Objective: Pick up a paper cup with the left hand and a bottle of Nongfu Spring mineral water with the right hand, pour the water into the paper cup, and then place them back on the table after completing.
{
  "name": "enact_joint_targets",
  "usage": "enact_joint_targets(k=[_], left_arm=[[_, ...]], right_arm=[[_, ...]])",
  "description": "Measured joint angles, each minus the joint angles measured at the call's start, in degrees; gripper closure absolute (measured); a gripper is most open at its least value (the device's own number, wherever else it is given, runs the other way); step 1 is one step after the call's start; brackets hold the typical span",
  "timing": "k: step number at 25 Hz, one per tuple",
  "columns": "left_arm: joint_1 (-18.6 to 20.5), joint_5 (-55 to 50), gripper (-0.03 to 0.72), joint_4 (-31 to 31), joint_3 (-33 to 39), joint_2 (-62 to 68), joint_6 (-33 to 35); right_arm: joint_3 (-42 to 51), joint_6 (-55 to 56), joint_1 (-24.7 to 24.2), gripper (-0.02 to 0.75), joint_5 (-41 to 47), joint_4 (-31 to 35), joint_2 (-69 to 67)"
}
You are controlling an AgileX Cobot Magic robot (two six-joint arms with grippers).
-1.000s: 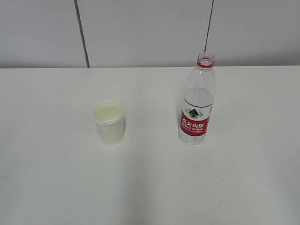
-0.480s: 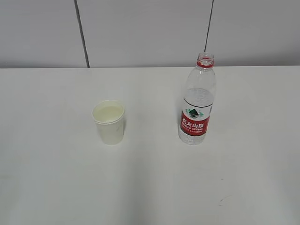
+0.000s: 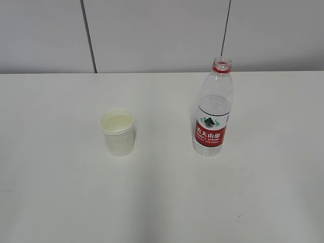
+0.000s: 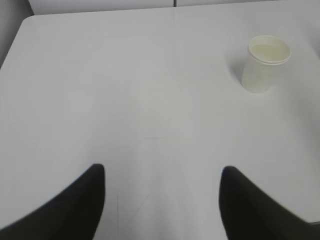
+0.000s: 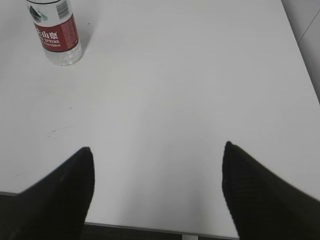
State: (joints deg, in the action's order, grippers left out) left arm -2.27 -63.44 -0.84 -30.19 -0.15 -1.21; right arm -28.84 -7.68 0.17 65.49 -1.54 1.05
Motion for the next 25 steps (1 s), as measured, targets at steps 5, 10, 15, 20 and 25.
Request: enact_joint_targets(k=[5, 10, 15, 20, 25], left_arm=[[0.0, 0.0, 0.247, 0.0, 0.0, 0.0, 0.0], [0.0, 0.0, 0.251, 0.0, 0.0, 0.0, 0.0], [0.0, 0.0, 0.251, 0.0, 0.0, 0.0, 0.0], [0.0, 0.0, 0.251, 0.0, 0.0, 0.0, 0.0], [0.0, 0.0, 0.251, 0.0, 0.0, 0.0, 0.0]], right_arm=[[0.0, 0.0, 0.0, 0.150, 0.0, 0.0, 0.0], [0.0, 0.0, 0.0, 0.150, 0.0, 0.0, 0.0], [0.0, 0.0, 0.0, 0.150, 0.0, 0.0, 0.0], [0.0, 0.0, 0.0, 0.150, 0.0, 0.0, 0.0], [0.0, 0.0, 0.0, 0.150, 0.0, 0.0, 0.0]])
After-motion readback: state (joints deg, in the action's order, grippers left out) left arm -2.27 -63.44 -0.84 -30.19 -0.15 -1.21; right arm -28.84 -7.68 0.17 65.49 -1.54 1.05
